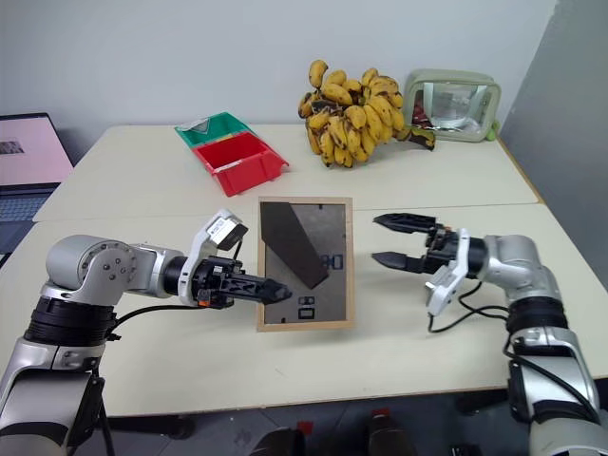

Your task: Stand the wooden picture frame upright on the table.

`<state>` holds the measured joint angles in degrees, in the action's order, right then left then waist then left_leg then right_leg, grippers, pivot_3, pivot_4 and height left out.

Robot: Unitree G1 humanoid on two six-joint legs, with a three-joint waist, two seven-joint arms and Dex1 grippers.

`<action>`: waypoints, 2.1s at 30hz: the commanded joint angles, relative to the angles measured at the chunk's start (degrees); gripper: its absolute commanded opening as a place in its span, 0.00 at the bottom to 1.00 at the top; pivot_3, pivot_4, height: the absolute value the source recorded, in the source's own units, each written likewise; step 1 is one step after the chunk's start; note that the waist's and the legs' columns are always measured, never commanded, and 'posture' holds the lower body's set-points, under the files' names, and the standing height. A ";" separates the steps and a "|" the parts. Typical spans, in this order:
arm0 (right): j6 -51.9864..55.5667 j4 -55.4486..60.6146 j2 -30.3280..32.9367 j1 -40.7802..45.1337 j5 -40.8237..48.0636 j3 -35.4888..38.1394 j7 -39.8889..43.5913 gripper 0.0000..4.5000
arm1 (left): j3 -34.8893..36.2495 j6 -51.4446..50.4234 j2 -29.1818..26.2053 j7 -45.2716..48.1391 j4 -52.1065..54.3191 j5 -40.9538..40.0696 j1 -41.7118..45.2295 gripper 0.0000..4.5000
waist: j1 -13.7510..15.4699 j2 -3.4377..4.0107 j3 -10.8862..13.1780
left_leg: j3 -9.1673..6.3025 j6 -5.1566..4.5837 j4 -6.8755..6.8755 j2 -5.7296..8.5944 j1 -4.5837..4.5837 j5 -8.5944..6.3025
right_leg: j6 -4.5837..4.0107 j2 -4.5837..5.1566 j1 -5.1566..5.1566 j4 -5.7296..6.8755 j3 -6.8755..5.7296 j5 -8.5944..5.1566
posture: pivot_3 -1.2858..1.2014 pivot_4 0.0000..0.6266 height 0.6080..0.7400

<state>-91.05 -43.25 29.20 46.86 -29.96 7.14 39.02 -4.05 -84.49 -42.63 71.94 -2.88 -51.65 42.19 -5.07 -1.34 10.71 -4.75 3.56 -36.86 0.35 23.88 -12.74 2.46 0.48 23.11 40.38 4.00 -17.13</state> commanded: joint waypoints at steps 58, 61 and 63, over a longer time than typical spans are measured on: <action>88.55 -28.89 -20.28 16.77 33.78 -6.18 27.35 0.28 | 15.18 43.70 10.15 -44.23 36.13 21.60 -32.83 1.00 | 0.99 -0.27 0.10 | -0.16 -0.03 0.17 0.07 -0.95 -0.05 | -0.17 0.33 -1.05 -0.07 -0.18 -0.07 | 0.52 0.24 1.00; 90.37 -29.55 -20.35 17.03 33.43 -5.85 26.78 0.28 | 14.46 44.10 10.05 -43.45 35.58 21.57 -32.48 1.00 | 0.87 -0.26 0.10 | -0.14 -0.03 0.17 0.06 -0.96 -0.06 | -0.17 0.24 -1.05 -0.07 -0.18 -0.07 | 0.52 0.24 1.00; 92.44 -29.88 -20.37 16.85 33.36 -5.89 27.13 0.28 | 13.92 44.34 10.02 -43.02 35.02 21.74 -32.09 1.00 | 0.84 -0.27 0.10 | -0.13 -0.03 0.17 0.05 -0.96 -0.06 | -0.17 0.20 -1.06 -0.07 -0.18 -0.07 | 0.52 0.24 1.00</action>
<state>-0.29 -73.28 8.66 62.50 3.38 0.65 66.15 10.22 -41.67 -32.27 28.34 31.82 -30.11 9.28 -4.24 -1.60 10.80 -4.88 3.53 -36.69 0.41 22.92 -12.79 2.29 0.63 22.05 40.31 3.82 -17.20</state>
